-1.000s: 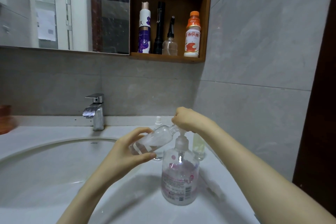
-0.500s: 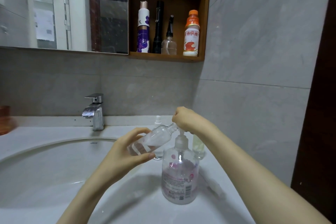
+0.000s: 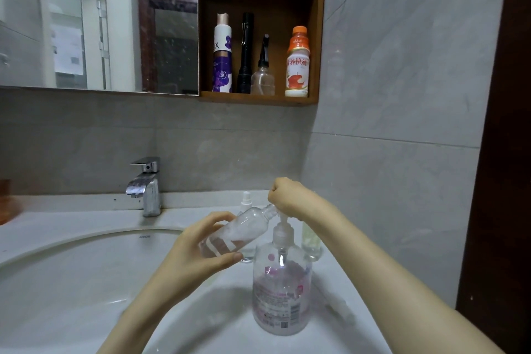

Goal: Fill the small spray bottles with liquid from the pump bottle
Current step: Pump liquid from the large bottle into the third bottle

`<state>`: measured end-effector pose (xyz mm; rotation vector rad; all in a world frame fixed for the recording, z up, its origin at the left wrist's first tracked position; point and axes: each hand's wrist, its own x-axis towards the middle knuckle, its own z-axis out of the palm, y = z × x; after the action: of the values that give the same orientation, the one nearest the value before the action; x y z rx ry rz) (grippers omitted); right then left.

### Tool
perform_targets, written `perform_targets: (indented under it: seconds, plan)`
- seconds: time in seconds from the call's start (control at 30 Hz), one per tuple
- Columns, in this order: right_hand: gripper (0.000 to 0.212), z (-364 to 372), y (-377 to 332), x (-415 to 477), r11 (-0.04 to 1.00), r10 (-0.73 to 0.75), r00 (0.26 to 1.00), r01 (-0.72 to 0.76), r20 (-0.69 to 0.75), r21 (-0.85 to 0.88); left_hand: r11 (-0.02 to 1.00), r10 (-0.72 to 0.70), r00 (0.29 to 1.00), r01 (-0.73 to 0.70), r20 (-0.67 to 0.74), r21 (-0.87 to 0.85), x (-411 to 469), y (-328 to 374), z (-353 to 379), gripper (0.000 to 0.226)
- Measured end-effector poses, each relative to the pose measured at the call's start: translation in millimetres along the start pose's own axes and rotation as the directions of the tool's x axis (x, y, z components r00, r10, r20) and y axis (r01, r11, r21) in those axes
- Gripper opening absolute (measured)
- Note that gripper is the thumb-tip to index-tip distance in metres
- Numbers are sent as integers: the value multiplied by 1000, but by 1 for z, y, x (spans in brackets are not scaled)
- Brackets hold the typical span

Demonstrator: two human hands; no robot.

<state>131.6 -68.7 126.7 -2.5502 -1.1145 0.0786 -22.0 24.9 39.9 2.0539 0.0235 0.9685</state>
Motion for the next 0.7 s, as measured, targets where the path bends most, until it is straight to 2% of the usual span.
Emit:
perform_targets:
  seconds: [0.1,0.37,0.47,0.57,0.7]
  plan:
    - [33,5,2,3,1000,6,1000,-6,25,-19,1000,1,1000,-1,7,-4,0,-2,0,43]
    - [26,-3,2,6,1000,-3,999,3,-47,-1,1000,-10,1000,10,0,3,-1,0,0,44]
    - [29,0,1,5,1000,-3,1000,3,-21,-2,1000,-12,1000,12,-4,6,-1,0,-2,42]
    - [19,8,6,3,999,-7,1000,7,11,39,1000,-17,1000,17,4,5,-1,-3,-1,46]
    - [30,9,7,5,1000,22,999,-22,-26,11,997,-53,999,52,-12,-54,-4,-4,4,45]
